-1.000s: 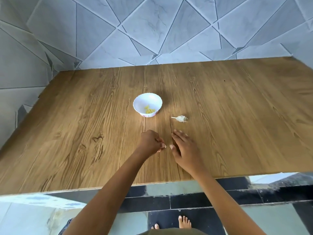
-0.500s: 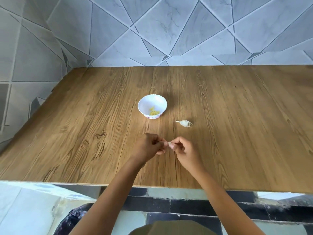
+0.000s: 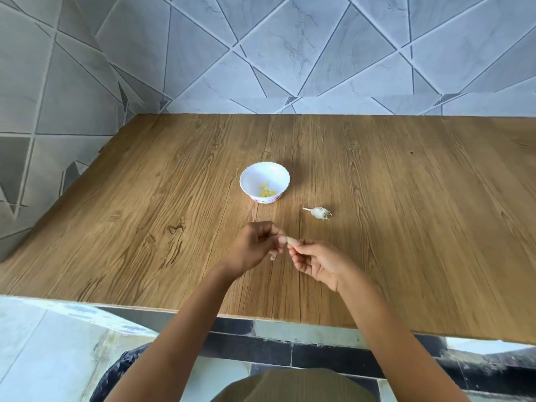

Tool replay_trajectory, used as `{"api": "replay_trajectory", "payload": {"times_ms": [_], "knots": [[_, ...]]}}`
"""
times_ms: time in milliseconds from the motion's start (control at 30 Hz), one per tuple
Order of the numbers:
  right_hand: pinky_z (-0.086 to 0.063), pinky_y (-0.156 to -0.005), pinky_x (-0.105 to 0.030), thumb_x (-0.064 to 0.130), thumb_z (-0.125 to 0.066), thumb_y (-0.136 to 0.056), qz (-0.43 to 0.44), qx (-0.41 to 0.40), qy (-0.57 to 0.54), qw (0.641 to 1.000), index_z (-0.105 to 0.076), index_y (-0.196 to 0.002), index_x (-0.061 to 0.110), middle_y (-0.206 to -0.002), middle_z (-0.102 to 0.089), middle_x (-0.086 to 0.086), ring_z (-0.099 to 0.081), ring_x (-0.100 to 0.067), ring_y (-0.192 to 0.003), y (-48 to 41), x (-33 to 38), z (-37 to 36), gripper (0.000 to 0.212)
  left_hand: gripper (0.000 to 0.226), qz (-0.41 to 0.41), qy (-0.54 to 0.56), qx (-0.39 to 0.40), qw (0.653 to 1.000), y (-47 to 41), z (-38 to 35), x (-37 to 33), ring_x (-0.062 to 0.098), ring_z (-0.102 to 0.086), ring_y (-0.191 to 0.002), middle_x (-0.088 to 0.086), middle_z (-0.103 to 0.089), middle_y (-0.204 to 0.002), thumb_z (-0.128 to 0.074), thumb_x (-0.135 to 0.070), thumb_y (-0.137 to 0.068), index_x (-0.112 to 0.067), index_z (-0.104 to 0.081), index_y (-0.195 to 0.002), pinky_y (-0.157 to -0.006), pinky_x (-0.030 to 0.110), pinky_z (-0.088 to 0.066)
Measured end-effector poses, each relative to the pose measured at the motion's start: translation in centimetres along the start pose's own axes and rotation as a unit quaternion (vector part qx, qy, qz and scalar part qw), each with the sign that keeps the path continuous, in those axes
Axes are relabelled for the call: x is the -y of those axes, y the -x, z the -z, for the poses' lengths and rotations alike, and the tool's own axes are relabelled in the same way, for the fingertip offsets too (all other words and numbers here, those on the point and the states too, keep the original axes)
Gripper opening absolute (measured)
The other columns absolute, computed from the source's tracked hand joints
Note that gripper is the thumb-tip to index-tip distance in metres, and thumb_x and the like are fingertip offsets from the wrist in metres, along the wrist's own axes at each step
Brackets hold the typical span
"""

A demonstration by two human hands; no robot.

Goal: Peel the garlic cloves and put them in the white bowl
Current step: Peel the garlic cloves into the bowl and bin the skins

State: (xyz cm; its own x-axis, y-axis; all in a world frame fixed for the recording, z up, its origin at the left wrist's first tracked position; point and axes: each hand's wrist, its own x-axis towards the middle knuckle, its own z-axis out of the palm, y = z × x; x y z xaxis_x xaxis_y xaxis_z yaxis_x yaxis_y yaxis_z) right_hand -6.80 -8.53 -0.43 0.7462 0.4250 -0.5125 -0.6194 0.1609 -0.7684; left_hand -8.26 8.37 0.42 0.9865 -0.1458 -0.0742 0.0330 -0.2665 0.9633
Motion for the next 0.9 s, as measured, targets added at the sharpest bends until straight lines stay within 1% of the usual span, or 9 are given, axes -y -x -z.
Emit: {"api": "replay_trajectory", "payload": {"times_ms": [100,333,433,533,667,733,800,833,900], "knots": [[-0.051,-0.053,-0.016,0.002,-0.056,-0.09,-0.037,0.008,-0.084,0.996,-0.064,-0.091,0.0,-0.069,-0.066,-0.003,-0.062,-0.007,-0.057,0.0,0.3,-0.2,0.009,0.008,0.009,0.076,0.009,0.997,0.1,0.2,0.2,0.013,-0.063,-0.067,0.011,-0.065,-0.076,-0.058,-0.002,-0.09,0.003,-0.064,-0.09,-0.063,0.022,-0.053],[-0.053,-0.048,-0.018,0.003,-0.058,-0.087,-0.096,0.014,-0.189,0.977,-0.062,-0.095,-0.004,-0.07,-0.067,-0.008,-0.064,-0.009,-0.054,0.0,0.2,-0.4,0.012,0.008,0.031,0.12,0.033,0.992,0.2,0.6,0.4,0.014,-0.064,-0.068,0.009,-0.067,-0.077,-0.06,-0.001,-0.087,0.002,-0.065,-0.093,-0.067,0.023,-0.055],[-0.052,-0.046,-0.019,0.001,-0.054,-0.089,-0.1,0.01,-0.16,0.982,-0.061,-0.094,-0.005,-0.066,-0.066,-0.007,-0.063,-0.01,-0.052,0.1,0.3,-0.5,0.011,0.009,0.014,0.078,0.044,0.996,0.2,1.1,0.1,0.02,-0.062,-0.067,0.015,-0.065,-0.078,-0.063,0.002,-0.084,0.005,-0.064,-0.092,-0.069,0.025,-0.055],[-0.051,-0.046,-0.019,0.002,-0.05,-0.092,-0.082,-0.017,-0.085,0.993,-0.062,-0.088,-0.003,-0.063,-0.064,-0.006,-0.06,-0.01,-0.05,0.1,0.4,-0.7,0.014,0.009,-0.053,0.008,0.054,0.997,0.2,1.4,-0.1,0.031,-0.062,-0.068,0.021,-0.066,-0.082,-0.066,0.005,-0.082,0.005,-0.066,-0.091,-0.071,0.028,-0.055],[-0.048,-0.048,-0.016,0.007,-0.053,-0.093,-0.005,-0.09,0.09,0.992,-0.064,-0.082,0.005,-0.065,-0.063,-0.002,-0.057,-0.008,-0.051,0.1,-0.1,-1.0,0.016,0.011,-0.163,-0.132,0.03,0.977,0.5,1.2,-0.1,0.025,-0.068,-0.073,0.006,-0.071,-0.083,-0.07,0.003,-0.08,-0.004,-0.071,-0.088,-0.072,0.029,-0.057],[-0.047,-0.05,-0.016,0.01,-0.06,-0.09,0.108,-0.15,0.206,0.961,-0.067,-0.082,0.008,-0.067,-0.065,0.0,-0.058,-0.008,-0.055,-0.2,-0.8,-0.9,0.011,0.013,-0.159,-0.137,-0.004,0.978,0.7,1.2,0.4,0.022,-0.068,-0.071,0.004,-0.07,-0.081,-0.07,0.005,-0.079,-0.006,-0.072,-0.086,-0.07,0.032,-0.057],[-0.046,-0.055,-0.016,0.014,-0.069,-0.084,0.253,-0.221,0.374,0.865,-0.072,-0.08,0.011,-0.071,-0.068,0.003,-0.06,-0.007,-0.06,-0.5,-1.8,-0.4,0.005,0.016,-0.135,-0.124,-0.035,0.982,0.7,1.2,1.0,0.018,-0.068,-0.073,0.001,-0.07,-0.079,-0.07,0.007,-0.078,-0.008,-0.072,-0.083,-0.07,0.032,-0.056],[-0.045,-0.056,-0.016,0.015,-0.073,-0.081,0.295,-0.239,0.422,0.823,-0.073,-0.078,0.012,-0.072,-0.069,0.005,-0.06,-0.005,-0.061,-0.6,-2.2,-0.4,0.004,0.018,-0.129,-0.123,-0.045,0.983,0.7,1.3,1.3,0.015,-0.068,-0.074,-0.001,-0.07,-0.08,-0.07,0.007,-0.078,-0.01,-0.072,-0.082,-0.071,0.029,-0.055],[-0.044,-0.055,-0.017,0.017,-0.078,-0.075,0.313,-0.246,0.44,0.805,-0.071,-0.071,0.012,-0.069,-0.068,0.006,-0.058,-0.003,-0.059,-0.7,-2.7,-0.5,0.01,0.019,-0.12,-0.119,-0.059,0.984,0.8,1.2,1.6,0.011,-0.068,-0.075,-0.003,-0.07,-0.08,-0.07,0.008,-0.076,-0.011,-0.071,-0.081,-0.072,0.024,-0.054]]}}
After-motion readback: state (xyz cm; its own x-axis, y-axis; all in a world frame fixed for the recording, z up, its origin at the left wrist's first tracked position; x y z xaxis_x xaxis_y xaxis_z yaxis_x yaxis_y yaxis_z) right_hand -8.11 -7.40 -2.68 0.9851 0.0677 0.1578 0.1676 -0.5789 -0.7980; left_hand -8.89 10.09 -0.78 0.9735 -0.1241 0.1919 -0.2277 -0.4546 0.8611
